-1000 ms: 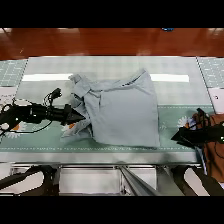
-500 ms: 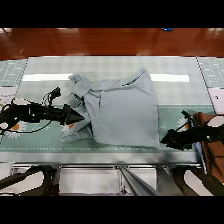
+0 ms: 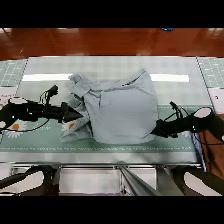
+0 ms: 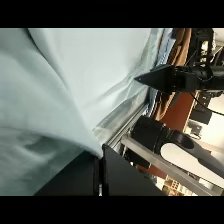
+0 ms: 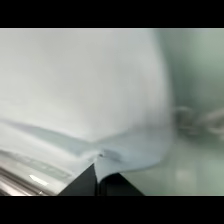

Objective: Fold the shirts.

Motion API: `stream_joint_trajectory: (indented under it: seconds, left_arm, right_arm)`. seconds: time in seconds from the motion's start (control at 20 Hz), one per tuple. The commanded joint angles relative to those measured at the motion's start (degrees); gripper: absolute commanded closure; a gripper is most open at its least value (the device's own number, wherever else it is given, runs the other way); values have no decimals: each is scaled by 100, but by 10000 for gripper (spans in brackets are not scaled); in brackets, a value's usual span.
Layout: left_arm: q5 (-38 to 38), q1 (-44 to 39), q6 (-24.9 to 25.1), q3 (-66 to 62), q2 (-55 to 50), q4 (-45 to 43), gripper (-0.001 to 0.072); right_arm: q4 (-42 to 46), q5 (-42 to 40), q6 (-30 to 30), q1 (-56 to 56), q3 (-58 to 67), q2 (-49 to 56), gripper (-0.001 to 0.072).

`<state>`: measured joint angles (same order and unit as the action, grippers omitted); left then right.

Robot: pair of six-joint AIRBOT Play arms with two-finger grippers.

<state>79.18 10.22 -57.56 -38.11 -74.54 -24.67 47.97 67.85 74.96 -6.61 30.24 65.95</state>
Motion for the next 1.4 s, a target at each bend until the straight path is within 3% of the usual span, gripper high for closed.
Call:
stream_joint_trajectory:
  seconds: [0.0, 0.35, 0.5, 0.6, 0.8, 0.9, 1.15, 1.25, 1.35]
  left_arm:
    - [382, 520, -59, -688, 199, 9, 689]
    - [-352, 1172, -944, -4000, 1438, 22, 689]
    - [-831, 1335, -1126, -5327, 1873, 4, 689]
    - [-1121, 1681, -1139, -5976, 2181, -70, 689]
    - [-1421, 2297, -1759, -6795, 2918, -1674, 689]
    - [-1427, 1725, -1805, -6815, 3294, -2583, 689]
    - [-938, -800, -2745, -6813, 4240, -6679, 689]
    - [-435, -1482, -2977, -6806, 4459, -7204, 689]
    - [-15, -1880, -3073, -6800, 4483, -7202, 689]
  right_arm:
    - [-289, 306, -127, 70, 1005, -415, 677]
    - [1027, 356, 811, 72, 5777, -1165, 677]
    - [1403, 409, 826, 72, 7451, -1180, 677]
    - [1478, 400, 852, 72, 8120, -1298, 677]
    - [1937, 595, 876, 72, 8321, -2013, 677]
    - [2444, 944, 1023, 72, 8319, -2387, 677]
    - [2887, 2055, 1250, 72, 8319, -3008, 677]
    - [2850, 2393, 1390, 72, 8319, -3110, 677]
    - [2889, 2774, 1467, 72, 8319, -3123, 677]
